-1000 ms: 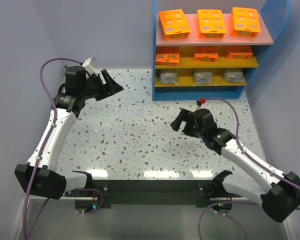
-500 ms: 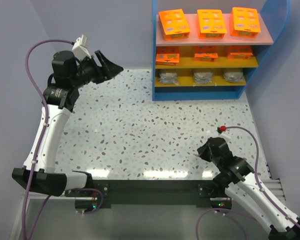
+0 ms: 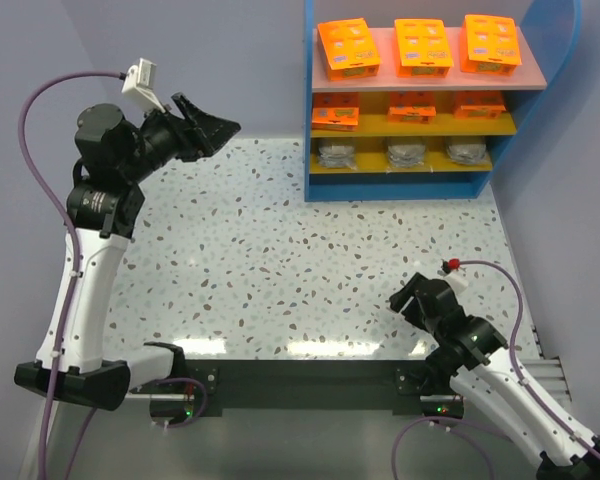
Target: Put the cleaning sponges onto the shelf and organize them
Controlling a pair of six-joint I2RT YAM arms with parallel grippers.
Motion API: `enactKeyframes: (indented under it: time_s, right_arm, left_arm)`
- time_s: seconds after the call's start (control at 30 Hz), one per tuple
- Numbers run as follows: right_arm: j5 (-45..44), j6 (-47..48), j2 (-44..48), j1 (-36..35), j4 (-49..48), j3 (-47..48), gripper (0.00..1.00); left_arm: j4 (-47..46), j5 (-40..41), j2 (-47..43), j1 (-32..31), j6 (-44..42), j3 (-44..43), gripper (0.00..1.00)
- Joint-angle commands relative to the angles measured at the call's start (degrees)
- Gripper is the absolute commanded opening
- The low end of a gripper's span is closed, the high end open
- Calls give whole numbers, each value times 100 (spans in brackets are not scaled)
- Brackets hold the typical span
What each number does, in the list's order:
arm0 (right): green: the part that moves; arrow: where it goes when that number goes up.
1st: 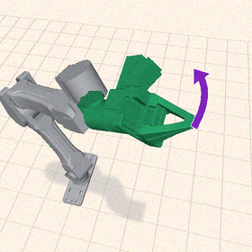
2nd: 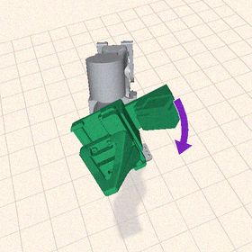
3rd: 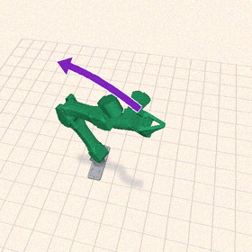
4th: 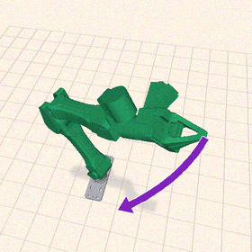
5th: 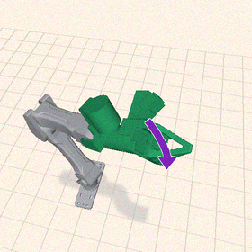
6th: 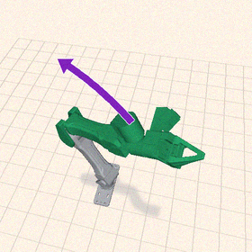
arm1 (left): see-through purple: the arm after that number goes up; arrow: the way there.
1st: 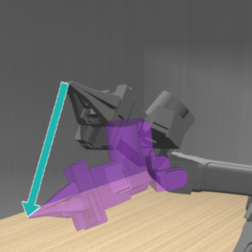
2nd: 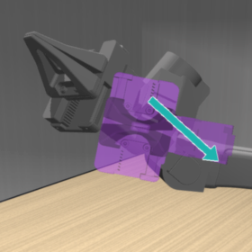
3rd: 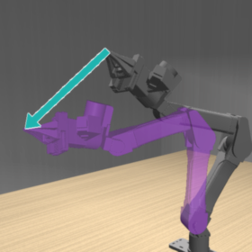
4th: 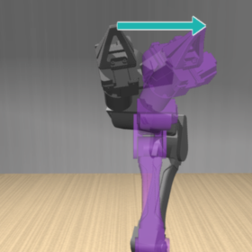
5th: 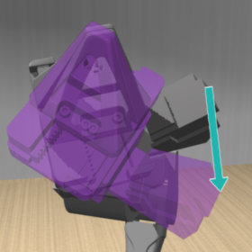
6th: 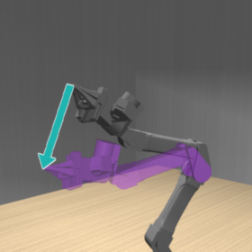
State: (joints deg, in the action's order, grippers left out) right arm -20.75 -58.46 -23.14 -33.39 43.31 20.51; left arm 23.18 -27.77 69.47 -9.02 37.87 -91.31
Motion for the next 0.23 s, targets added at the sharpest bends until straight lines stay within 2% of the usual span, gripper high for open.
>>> enactKeyframes:
  time_s: [0.0, 0.1, 0.2]
  right_arm:
    - [-385, -210, -76, -10, -15, 199, 67]
    - [-464, -271, -182, -10, -33, 216, 67]
    - [-693, -298, -332, -10, -68, 330, 64]
  left_arm:
    - [-305, -88, -197, 5, -86, -124, 70]
    - [-314, -149, -206, -4, -121, -168, 68]
    - [-419, -281, -241, 5, -130, -125, 70]
